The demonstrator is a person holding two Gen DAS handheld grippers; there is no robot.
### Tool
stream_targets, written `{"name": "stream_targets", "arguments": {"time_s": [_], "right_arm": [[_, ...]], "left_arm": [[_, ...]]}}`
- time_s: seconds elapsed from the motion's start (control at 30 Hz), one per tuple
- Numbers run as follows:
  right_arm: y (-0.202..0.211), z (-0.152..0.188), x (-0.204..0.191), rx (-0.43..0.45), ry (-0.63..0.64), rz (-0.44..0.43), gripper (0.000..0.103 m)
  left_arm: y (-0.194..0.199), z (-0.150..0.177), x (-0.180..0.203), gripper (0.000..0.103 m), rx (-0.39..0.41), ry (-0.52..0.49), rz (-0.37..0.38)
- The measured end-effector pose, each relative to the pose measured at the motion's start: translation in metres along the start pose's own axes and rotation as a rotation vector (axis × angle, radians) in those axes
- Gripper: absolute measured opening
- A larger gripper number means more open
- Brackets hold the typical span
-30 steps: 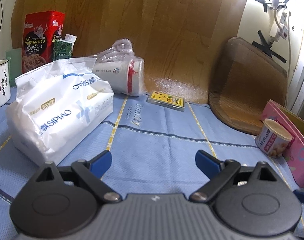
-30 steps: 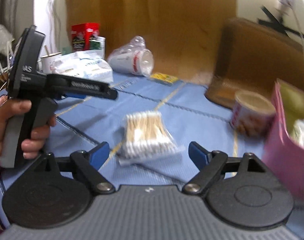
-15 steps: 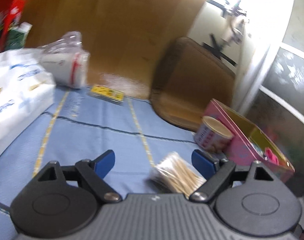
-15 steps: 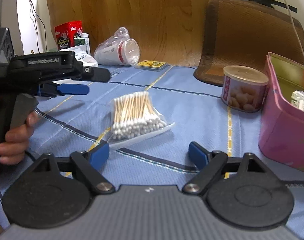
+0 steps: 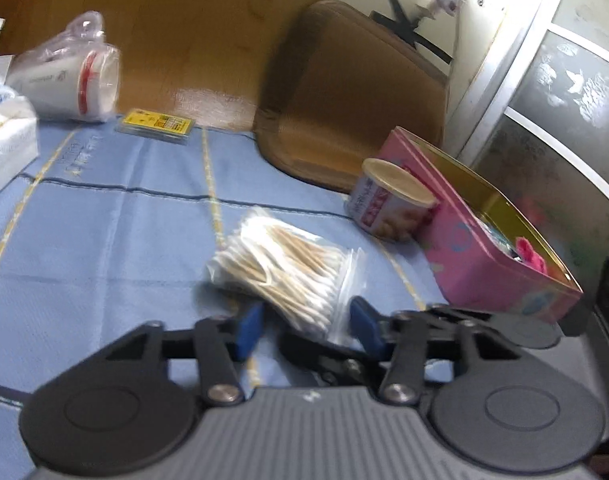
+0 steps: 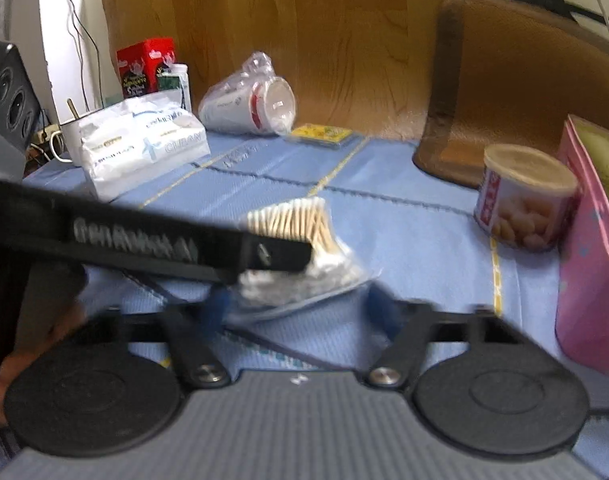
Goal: Organize soft objects
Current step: 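Carry the swab pack into the pink tin with the left gripper, then open the left gripper and withdraw it from the pink tin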
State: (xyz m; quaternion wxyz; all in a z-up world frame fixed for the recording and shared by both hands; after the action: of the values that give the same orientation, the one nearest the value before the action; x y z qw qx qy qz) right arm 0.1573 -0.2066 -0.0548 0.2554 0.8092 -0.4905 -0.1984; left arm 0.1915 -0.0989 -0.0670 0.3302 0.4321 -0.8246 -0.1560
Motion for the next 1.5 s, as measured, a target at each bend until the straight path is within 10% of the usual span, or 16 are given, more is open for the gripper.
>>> {"name": "stream_targets", "arguments": {"time_s": [0.87,1.0,1.13,1.5], "right_arm": [[0.116,-0.012,0.158,0.361,-0.209,0.38,0.025],[0.119,-0.007,0.187,0.383,-0.219,0.492,0.026],[0.118,0.006,0.224,0.362,-0.24,0.68,0.058],[0.156,0.017,0.227,0.473,-0.387,0.629,0.059]], "left_arm": [[-0.067,-0.05,0.212,0.045,0.065,-0.39,0.227],[-0.091,-0.05,0.228,0.07,0.088,-0.439,0.16],[-0.094,-0.048,0.224,0.074,0.082,-0.405,0.14],[-0.078,-0.051,0.182,0.078,0.081,-0.31,0.003]]}}
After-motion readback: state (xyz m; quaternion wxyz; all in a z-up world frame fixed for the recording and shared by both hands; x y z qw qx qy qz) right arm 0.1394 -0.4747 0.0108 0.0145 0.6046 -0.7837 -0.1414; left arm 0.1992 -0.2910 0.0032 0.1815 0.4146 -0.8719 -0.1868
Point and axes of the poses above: each gripper's, at about its wrist camera, not at the fingertips, and y roughly against the way its jaws point, x to its right, z to its underside, the point moved 8 cm from there along -y, roughly the way its jaws point, and after that the axes turned 3 degrees about z, right-handed, at the moved point
